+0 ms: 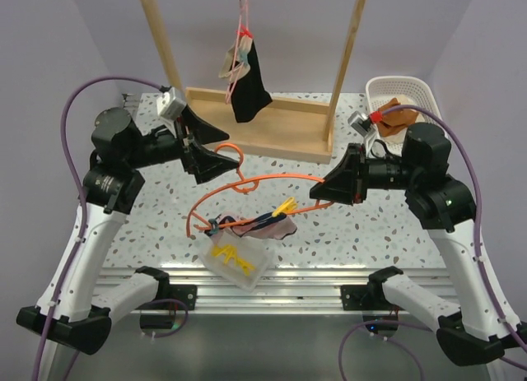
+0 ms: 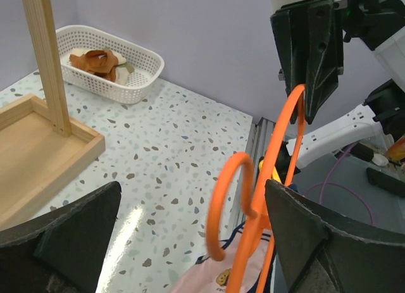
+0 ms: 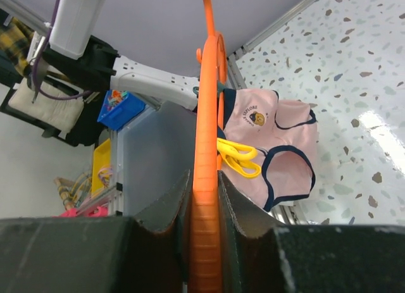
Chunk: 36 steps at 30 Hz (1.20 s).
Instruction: Remove the underwear clipped to the hanger
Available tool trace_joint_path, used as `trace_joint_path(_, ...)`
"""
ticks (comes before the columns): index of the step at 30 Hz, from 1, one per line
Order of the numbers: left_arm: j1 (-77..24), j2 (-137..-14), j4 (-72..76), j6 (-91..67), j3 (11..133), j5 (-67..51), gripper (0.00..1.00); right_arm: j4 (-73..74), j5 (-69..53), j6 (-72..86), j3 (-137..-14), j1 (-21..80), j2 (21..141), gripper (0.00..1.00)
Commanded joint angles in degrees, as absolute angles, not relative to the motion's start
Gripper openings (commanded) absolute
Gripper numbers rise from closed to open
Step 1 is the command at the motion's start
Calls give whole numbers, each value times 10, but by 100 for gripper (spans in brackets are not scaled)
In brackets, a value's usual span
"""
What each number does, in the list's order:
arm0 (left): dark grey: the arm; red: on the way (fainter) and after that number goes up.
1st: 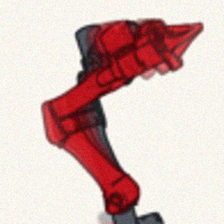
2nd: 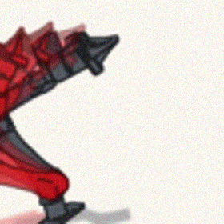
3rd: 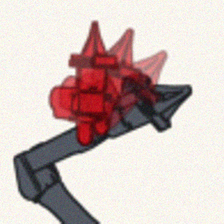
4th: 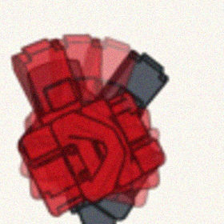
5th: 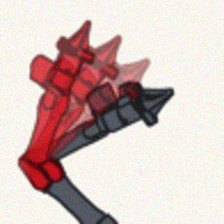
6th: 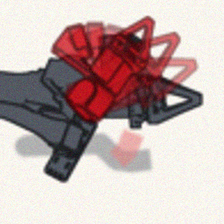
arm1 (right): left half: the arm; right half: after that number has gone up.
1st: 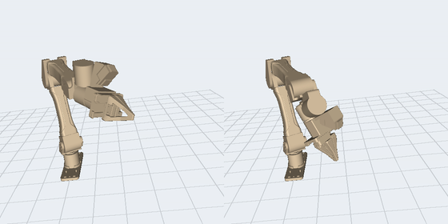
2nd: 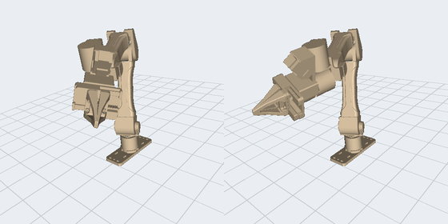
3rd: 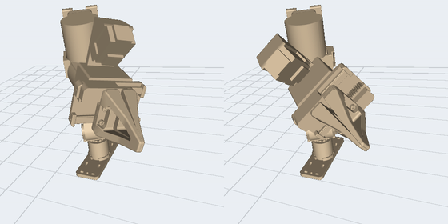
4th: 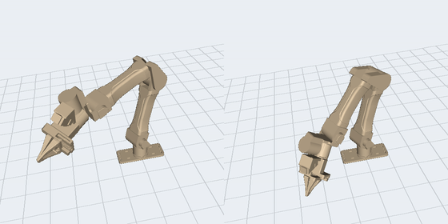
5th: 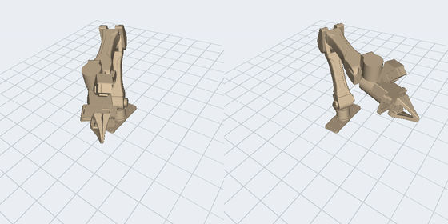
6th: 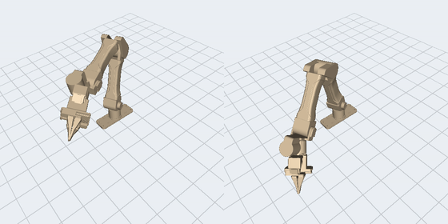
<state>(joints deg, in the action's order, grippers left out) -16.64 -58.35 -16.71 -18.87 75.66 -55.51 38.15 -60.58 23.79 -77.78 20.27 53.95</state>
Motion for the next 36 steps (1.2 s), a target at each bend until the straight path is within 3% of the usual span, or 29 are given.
trace_joint_path(1, -170, -589, -118, -213, 743, -586, 99, 396, -590, 210, -797, 206, 553, 0)
trace_joint_path(8, -170, -603, -127, -199, 726, -590, 100, 380, -578, 187, -773, 206, 569, 0)
trace_joint_path(12, -170, -613, -183, -166, 740, -520, 100, 384, -541, 161, -777, 206, 584, 0)
trace_joint_path(23, -169, -585, -206, -132, 755, -308, 100, 364, -220, 120, -796, 204, 557, 0)
trace_joint_path(26, -169, -596, -196, -129, 757, -329, 100, 349, -256, 113, -796, 205, 550, 0)
trace_joint_path(33, -168, -624, -179, -123, 791, -382, 100, 486, -323, 46, -931, 205, 608, 0)
trace_joint_path(36, -166, -621, -168, -123, 816, -382, 100, 536, -415, 47, -995, 203, 639, 0)
